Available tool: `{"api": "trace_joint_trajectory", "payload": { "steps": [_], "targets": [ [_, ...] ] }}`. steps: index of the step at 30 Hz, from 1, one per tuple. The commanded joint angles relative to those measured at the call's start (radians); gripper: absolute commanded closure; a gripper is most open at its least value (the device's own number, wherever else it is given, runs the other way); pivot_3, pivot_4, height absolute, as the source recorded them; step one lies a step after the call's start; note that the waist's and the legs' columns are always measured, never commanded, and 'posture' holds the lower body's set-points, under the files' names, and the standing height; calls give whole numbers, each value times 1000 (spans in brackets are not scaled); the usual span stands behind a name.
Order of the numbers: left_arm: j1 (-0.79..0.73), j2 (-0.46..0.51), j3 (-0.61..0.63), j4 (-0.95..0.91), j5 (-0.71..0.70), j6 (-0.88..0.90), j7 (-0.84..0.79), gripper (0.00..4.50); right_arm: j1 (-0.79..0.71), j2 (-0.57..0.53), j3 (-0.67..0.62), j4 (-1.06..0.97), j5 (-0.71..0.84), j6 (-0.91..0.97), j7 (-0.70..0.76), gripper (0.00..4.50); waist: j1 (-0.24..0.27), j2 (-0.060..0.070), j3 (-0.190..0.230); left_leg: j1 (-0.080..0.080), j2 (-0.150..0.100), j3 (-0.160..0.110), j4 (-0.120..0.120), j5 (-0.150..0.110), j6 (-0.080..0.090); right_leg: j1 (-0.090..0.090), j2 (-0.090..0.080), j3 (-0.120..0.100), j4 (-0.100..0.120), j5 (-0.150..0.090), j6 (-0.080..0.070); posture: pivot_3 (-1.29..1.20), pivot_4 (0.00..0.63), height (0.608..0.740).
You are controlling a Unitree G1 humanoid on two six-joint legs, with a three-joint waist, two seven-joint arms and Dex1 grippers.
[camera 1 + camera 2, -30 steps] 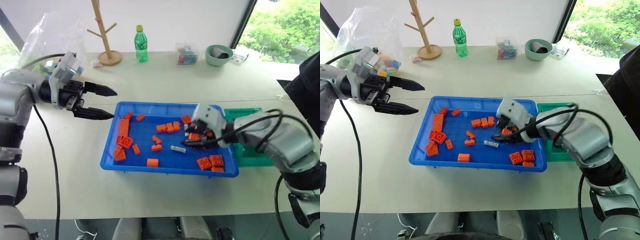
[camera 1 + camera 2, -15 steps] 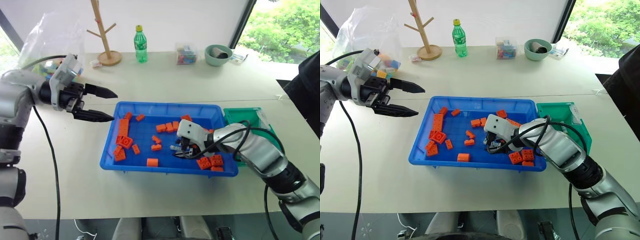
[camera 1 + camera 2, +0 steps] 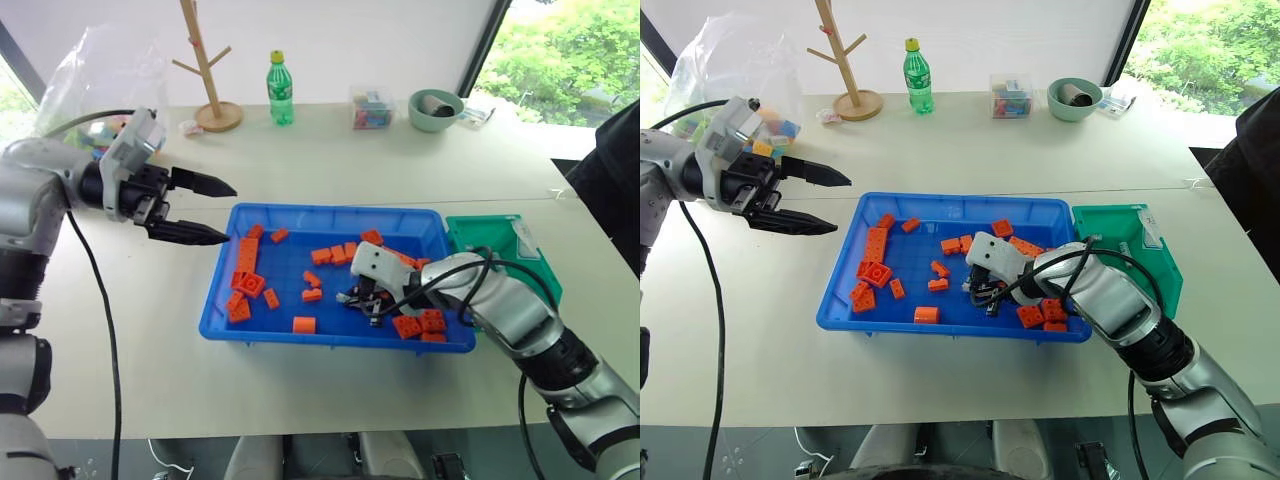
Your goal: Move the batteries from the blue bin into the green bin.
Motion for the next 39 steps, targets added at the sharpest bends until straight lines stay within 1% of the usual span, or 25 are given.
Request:
{"api": "trace_joint_trajectory", "payload": {
  "steps": [1,3,4,5,7,8,11,12,14,16,21,23,24,27,31,34,36,38,39],
  "targets": [
    [-15,9,20,-7,-13,1,-3,0,-109,13,-149,-66,65,72,-15,4432,0,0,0,0,0,0,0,0,0,0,0,0,0,0,0,0,150,736],
    [-16,5,19,-7,-12,0,-3,0,-167,-12,-239,-51,84,112,-26,4432,1,0,0,0,0,0,0,0,0,0,0,0,1,0,0,0,150,736],
    [-18,3,19,-4,-11,-2,-3,0,-188,-42,-288,-35,90,126,-25,4432,5,0,0,0,0,0,0,0,0,0,0,0,1,0,0,0,150,736],
    [-19,1,18,-1,-10,-3,-3,0,-200,-80,-326,-20,90,129,-19,4432,8,0,0,0,0,0,0,0,0,0,0,0,0,0,0,0,150,736],
    [-18,-2,18,0,-9,-8,-3,0,-182,-198,-383,10,64,95,5,4432,21,0,0,0,0,-1,0,0,0,1,-1,-1,-2,0,0,0,150,736],
    [-19,-3,18,2,-8,-10,-3,0,-156,-262,-412,31,49,70,18,4432,25,0,0,0,-1,0,0,0,0,1,-1,-1,-2,0,0,0,150,736],
    [-23,-10,15,11,-5,-16,-3,0,-73,-386,-490,92,33,23,38,4432,30,0,0,-1,-1,1,0,-1,2,1,-1,-1,-4,0,0,0,150,736],
    [-26,-14,14,16,-3,-19,-3,0,-23,-429,-522,112,22,1,46,4432,29,0,0,-1,-1,1,0,-1,2,1,-1,-1,-4,0,0,0,150,736],
    [-31,-21,12,23,-1,-24,-3,0,72,-489,-578,131,8,-28,61,4432,29,0,0,-1,-1,1,0,-1,2,1,-1,0,-3,0,0,0,150,736],
    [-33,-24,9,25,-2,-27,-3,0,162,-521,-634,127,10,-45,72,4432,27,0,0,-1,0,1,0,-1,2,1,0,0,-3,0,0,0,150,736],
    [-49,-34,-1,41,-1,-37,-3,0,334,-531,-723,69,28,-49,84,4432,11,0,0,1,1,3,0,-1,2,1,1,1,-1,0,0,0,150,736],
    [-61,-41,2,48,-7,-30,-3,0,368,-523,-734,63,20,-64,72,3372,5,0,0,1,1,3,0,-1,2,1,0,1,0,0,0,0,150,736],
    [-66,-44,4,48,-10,-24,-3,0,372,-514,-737,68,15,-70,57,3035,3,0,0,1,1,3,0,-1,2,2,1,1,0,0,0,0,150,736],
    [-74,-48,7,50,-14,-18,-3,0,367,-510,-734,77,13,-80,40,1532,1,0,0,1,1,3,1,-1,2,2,1,1,0,0,0,0,150,736],
    [-78,-51,8,53,-15,-17,-3,0,270,-496,-718,94,58,-58,40,1532,1,0,0,1,1,3,1,-1,2,2,1,1,0,0,0,0,150,736],
    [-75,-53,12,49,-15,-16,-3,0,104,-432,-676,83,137,3,34,1532,-3,0,0,2,1,3,1,-1,2,2,0,1,0,0,0,0,150,736],
    [-76,-59,20,47,-17,-9,-3,0,-9,-345,-631,68,186,79,-1,1532,0,0,0,2,1,2,0,-1,2,2,0,1,0,0,0,0,150,736],
    [-78,-63,25,46,-17,-4,-3,0,-76,-277,-588,52,213,133,-32,1532,1,0,0,2,2,1,0,-1,2,2,1,1,0,0,0,0,150,736],
    [-77,-64,27,44,-16,-3,-3,0,-85,-252,-557,38,215,143,-43,1532,2,0,0,1,1,1,0,-1,2,2,1,1,0,0,0,0,150,736]
  ]
}}
